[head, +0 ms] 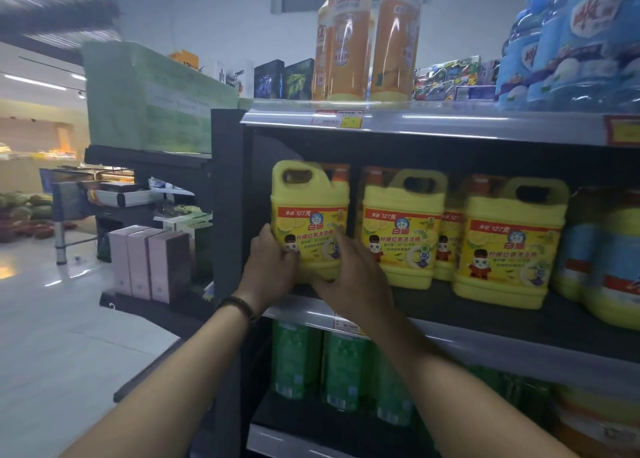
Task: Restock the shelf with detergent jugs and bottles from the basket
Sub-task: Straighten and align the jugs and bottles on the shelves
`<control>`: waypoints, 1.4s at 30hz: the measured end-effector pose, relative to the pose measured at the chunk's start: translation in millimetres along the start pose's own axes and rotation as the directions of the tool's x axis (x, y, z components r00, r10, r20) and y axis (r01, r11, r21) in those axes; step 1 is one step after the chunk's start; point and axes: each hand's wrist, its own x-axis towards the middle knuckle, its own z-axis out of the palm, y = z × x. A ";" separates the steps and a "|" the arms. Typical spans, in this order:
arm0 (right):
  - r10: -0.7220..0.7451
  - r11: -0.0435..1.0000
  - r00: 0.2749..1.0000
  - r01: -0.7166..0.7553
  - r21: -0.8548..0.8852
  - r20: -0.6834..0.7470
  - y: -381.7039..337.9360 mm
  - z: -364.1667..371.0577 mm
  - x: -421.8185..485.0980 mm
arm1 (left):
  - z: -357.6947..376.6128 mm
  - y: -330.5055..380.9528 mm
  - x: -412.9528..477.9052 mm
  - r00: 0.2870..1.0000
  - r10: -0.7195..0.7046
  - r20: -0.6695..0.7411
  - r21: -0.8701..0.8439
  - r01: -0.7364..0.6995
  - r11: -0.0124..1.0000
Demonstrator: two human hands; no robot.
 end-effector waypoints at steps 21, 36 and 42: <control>0.053 0.943 0.992 -0.088 0.320 0.118 -26.2 16.6 32.9 | -6.9 20.7 -57.7 0.987 0.070 0.142 0.208 -0.099 0.973; 0.129 0.987 0.969 -0.104 0.125 -0.213 -15.7 21.8 19.8 | 24.1 -0.3 -18.6 0.971 0.114 0.210 0.631 -0.224 0.743; 0.113 0.987 0.983 -0.094 0.132 -0.146 -17.8 22.8 20.6 | 26.7 1.3 -16.8 0.978 0.114 0.176 0.593 -0.197 0.781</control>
